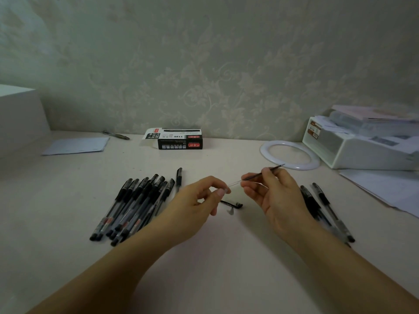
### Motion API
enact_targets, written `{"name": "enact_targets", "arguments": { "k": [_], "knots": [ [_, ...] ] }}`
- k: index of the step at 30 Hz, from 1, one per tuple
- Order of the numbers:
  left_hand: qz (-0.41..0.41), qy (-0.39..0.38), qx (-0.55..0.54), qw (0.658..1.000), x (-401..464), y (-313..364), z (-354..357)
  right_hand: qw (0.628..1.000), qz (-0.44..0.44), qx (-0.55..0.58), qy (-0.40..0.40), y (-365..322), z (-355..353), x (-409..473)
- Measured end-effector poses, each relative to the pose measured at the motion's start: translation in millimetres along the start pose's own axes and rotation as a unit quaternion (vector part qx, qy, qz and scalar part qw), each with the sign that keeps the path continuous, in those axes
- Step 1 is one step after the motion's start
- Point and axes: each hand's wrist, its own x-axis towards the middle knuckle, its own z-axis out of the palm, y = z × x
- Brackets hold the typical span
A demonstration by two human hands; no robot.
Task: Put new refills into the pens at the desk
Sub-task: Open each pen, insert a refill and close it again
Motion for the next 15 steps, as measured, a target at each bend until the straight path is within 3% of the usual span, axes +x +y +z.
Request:
{"name": "enact_targets", "arguments": {
  "k": [15],
  "knots": [
    [0.010, 0.003, 0.016, 1.000, 0.4, 0.4, -2.0, 0.999, -0.019, -0.028, -0.037, -0.9, -2.8, -1.0]
  ]
}}
